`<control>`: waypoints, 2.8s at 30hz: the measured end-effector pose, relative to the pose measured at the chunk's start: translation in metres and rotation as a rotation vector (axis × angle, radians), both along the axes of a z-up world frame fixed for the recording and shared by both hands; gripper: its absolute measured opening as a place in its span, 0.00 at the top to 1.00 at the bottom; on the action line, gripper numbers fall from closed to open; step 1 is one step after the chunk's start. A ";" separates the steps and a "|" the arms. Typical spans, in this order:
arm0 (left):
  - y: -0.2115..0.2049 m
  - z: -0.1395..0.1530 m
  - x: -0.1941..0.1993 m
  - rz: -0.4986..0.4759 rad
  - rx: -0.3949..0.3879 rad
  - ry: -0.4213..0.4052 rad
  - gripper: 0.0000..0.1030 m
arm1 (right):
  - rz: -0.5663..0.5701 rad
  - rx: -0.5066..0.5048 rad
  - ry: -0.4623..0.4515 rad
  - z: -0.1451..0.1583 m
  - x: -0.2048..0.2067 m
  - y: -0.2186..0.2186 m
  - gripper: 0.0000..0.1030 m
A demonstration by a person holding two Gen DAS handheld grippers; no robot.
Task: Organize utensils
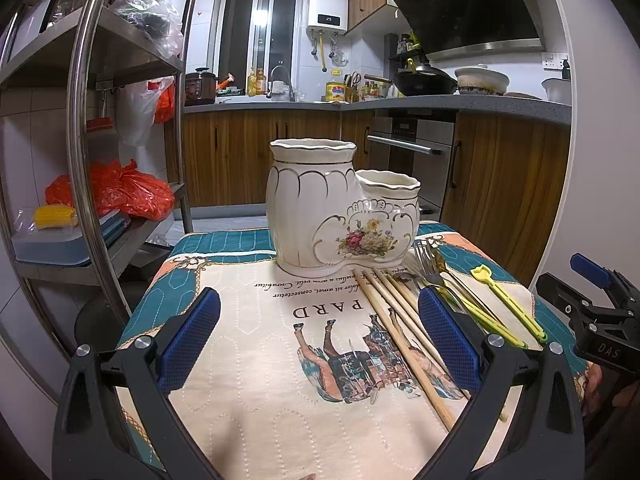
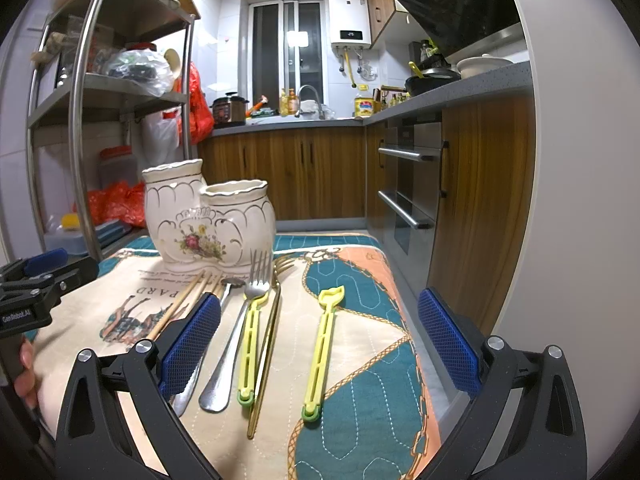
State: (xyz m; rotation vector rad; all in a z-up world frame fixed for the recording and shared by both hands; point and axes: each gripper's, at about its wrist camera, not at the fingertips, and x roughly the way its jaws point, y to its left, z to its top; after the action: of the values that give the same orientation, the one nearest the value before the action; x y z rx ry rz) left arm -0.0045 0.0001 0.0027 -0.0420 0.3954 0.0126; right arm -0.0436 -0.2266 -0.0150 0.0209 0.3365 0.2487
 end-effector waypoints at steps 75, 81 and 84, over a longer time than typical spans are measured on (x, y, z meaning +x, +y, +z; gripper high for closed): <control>-0.001 -0.003 0.008 -0.004 0.004 0.048 0.05 | 0.004 0.002 0.023 -0.001 0.004 -0.002 0.05; 0.002 0.008 0.025 -0.030 0.057 0.104 0.05 | 0.001 0.027 0.107 0.003 0.019 -0.010 0.05; -0.002 0.016 0.041 -0.070 0.110 0.172 0.05 | -0.018 0.001 0.144 0.013 0.035 -0.015 0.05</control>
State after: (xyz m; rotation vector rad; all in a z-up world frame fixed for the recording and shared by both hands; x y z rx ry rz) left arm 0.0365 -0.0014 0.0184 0.0823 0.5677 -0.0315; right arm -0.0091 -0.2420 -0.0024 0.0429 0.4790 0.2297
